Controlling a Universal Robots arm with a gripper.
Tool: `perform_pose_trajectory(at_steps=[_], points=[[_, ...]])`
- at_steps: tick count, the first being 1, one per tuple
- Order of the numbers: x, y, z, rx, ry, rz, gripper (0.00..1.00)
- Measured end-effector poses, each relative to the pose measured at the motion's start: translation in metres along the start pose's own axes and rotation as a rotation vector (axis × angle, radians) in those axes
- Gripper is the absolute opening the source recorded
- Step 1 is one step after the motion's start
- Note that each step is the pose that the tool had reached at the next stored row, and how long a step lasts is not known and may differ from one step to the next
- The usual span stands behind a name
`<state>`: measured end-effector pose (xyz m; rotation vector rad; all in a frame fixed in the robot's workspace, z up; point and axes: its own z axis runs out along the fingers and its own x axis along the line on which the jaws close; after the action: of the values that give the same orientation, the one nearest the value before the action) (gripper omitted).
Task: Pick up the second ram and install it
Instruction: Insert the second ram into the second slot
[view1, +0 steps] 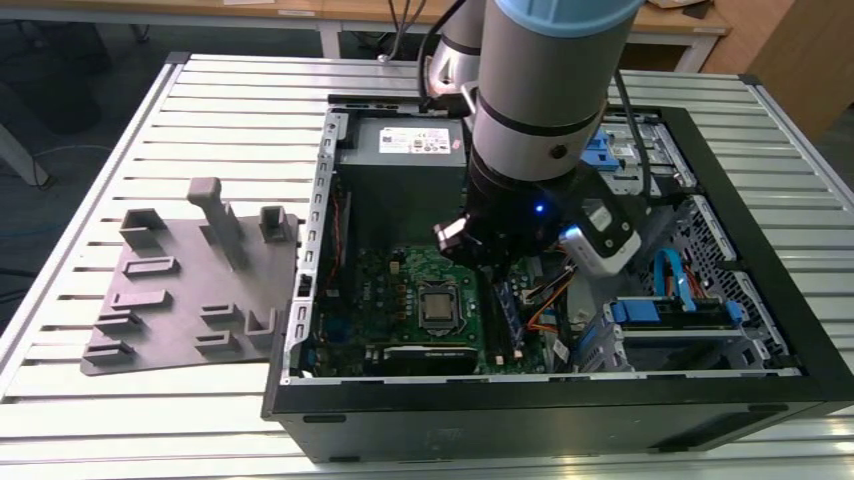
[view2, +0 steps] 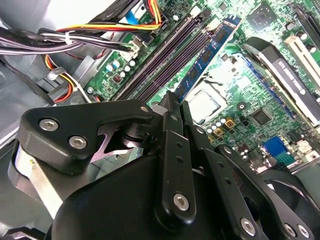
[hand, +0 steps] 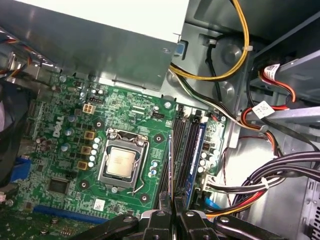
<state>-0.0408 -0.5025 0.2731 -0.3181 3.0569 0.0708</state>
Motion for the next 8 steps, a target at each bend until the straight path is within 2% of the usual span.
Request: perform_pose_trajectory(at_steps=[8], points=[[0.0000, 0.0000, 0.0000, 0.0038, -0.0020, 0.052, 0.11]])
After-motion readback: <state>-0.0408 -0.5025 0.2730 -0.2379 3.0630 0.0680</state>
